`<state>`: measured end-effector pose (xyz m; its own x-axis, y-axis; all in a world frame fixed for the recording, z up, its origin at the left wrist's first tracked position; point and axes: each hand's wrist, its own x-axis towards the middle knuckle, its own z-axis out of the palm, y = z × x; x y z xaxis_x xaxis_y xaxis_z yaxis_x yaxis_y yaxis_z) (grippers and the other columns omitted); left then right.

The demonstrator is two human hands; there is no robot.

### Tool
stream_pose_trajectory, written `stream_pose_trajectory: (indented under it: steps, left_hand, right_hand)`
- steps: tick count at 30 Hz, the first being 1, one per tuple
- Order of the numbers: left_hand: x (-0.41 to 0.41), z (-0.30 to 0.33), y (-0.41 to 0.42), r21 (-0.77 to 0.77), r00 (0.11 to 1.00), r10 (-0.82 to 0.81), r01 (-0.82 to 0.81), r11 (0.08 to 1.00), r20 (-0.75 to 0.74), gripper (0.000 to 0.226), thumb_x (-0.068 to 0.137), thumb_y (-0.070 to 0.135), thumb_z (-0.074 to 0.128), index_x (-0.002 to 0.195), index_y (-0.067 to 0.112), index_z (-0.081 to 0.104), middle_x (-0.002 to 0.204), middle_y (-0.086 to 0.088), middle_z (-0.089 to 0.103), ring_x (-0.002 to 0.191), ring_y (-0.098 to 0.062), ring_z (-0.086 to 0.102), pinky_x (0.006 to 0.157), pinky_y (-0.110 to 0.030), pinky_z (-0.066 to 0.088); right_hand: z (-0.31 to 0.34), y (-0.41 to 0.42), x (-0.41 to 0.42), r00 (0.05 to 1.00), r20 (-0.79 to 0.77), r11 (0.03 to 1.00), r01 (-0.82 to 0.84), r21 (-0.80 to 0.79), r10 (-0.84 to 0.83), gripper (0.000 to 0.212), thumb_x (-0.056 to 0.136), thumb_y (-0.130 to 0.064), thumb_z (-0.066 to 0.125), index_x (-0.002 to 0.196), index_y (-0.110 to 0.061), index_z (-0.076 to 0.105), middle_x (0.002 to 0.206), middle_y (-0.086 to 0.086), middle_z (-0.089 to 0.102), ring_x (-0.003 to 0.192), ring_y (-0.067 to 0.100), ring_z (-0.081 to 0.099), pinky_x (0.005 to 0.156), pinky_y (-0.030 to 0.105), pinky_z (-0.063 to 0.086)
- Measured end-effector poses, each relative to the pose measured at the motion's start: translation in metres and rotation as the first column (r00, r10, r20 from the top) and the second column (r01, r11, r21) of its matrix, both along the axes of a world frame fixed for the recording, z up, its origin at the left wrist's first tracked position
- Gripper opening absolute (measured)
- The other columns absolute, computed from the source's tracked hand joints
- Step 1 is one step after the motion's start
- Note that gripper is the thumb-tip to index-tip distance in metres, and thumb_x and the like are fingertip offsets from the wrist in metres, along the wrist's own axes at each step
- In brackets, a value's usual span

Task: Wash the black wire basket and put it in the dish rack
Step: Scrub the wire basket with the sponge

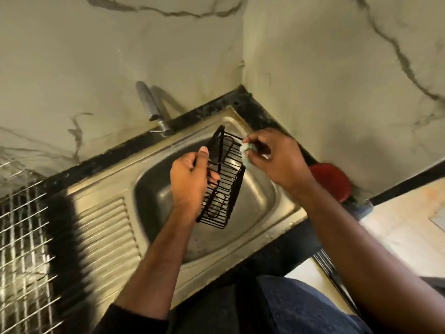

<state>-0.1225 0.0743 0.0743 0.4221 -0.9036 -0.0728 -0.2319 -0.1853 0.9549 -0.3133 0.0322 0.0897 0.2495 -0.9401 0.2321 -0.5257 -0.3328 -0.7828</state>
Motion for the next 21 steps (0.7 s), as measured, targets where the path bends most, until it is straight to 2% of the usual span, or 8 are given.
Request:
stream_pose_trajectory:
  steps: [2,5,9,11,13,15,19,21]
  left_hand:
    - [0.02,0.002,0.011,-0.013,1.0,-0.002,0.002,1.0,-0.023,0.038,0.104,0.04,0.052,0.087,0.01,0.069,0.06,-0.007,0.072,0.054,-0.022,0.07,0.061,-0.035,0.06]
    - [0.051,0.006,0.034,-0.045,1.0,0.009,-0.009,0.999,0.01,0.043,0.103,0.045,0.049,0.085,0.01,0.067,0.061,-0.01,0.073,0.055,-0.028,0.072,0.063,-0.049,0.063]
    - [0.088,0.01,0.063,-0.091,0.996,0.086,-0.085,0.992,0.007,0.048,0.099,0.052,0.048,0.074,0.014,0.064,0.063,-0.014,0.07,0.058,-0.038,0.07,0.061,-0.055,0.06]
    - [0.103,0.011,0.075,-0.106,0.993,0.12,-0.12,0.987,-0.01,0.05,0.097,0.055,0.049,0.074,0.012,0.063,0.065,-0.017,0.07,0.059,-0.04,0.068,0.059,-0.054,0.059]
    - [0.112,0.012,0.085,-0.12,0.99,0.133,-0.139,0.983,-0.051,0.044,0.103,0.043,0.05,0.078,0.01,0.065,0.061,-0.014,0.069,0.05,-0.029,0.066,0.053,-0.039,0.056]
    - [0.117,0.016,0.094,-0.13,0.983,0.143,-0.158,0.979,-0.116,0.039,0.107,0.032,0.049,0.084,0.004,0.064,0.054,-0.008,0.067,0.042,-0.016,0.062,0.047,-0.027,0.051]
    - [0.123,0.018,0.101,-0.127,0.965,0.169,-0.196,0.972,-0.199,0.035,0.106,0.034,0.051,0.083,0.011,0.062,0.051,-0.005,0.064,0.039,-0.015,0.057,0.048,-0.029,0.052]
    - [0.121,0.019,0.101,-0.129,0.956,0.188,-0.22,0.967,-0.224,0.036,0.106,0.034,0.051,0.082,0.01,0.062,0.05,-0.005,0.063,0.037,-0.015,0.055,0.048,-0.029,0.051]
  right_hand:
    - [0.009,0.015,0.029,0.995,0.033,0.994,-0.092,-0.065,0.094,0.024,0.086,-0.007,0.074,0.108,-0.016,0.073,0.108,-0.006,0.065,0.1,0.005,0.064,0.09,0.02,0.052]
    - [0.022,0.037,0.068,0.965,-0.017,0.949,-0.262,-0.177,0.263,0.029,0.087,-0.004,0.072,0.115,-0.014,0.073,0.117,-0.001,0.066,0.114,0.008,0.061,0.098,0.025,0.05]
    - [0.023,0.06,0.11,0.875,-0.206,0.849,-0.478,-0.223,0.439,0.034,0.09,-0.008,0.068,0.122,-0.02,0.07,0.124,-0.002,0.066,0.121,0.012,0.055,0.104,0.019,0.041]
    - [0.017,0.07,0.128,0.844,-0.239,0.812,-0.531,-0.242,0.48,0.035,0.09,-0.007,0.066,0.122,-0.021,0.07,0.125,0.0,0.065,0.122,0.016,0.055,0.103,0.025,0.044]
    - [0.016,0.073,0.138,0.838,-0.213,0.797,-0.544,-0.264,0.502,0.035,0.088,0.001,0.066,0.119,-0.015,0.071,0.124,0.006,0.065,0.119,0.02,0.059,0.099,0.033,0.051]
    - [0.02,0.07,0.142,0.849,-0.205,0.798,-0.529,-0.291,0.488,0.035,0.088,0.005,0.063,0.118,-0.011,0.071,0.124,0.008,0.065,0.118,0.018,0.06,0.098,0.027,0.051]
    - [0.029,0.047,0.141,0.923,-0.216,0.897,-0.366,-0.249,0.318,0.037,0.091,0.008,0.055,0.117,-0.014,0.071,0.125,0.004,0.064,0.114,0.012,0.06,0.094,0.002,0.039]
    - [0.036,0.039,0.14,0.928,-0.26,0.916,-0.328,-0.23,0.267,0.04,0.093,0.008,0.054,0.117,-0.017,0.071,0.126,0.001,0.065,0.113,0.008,0.058,0.093,0.0,0.037]
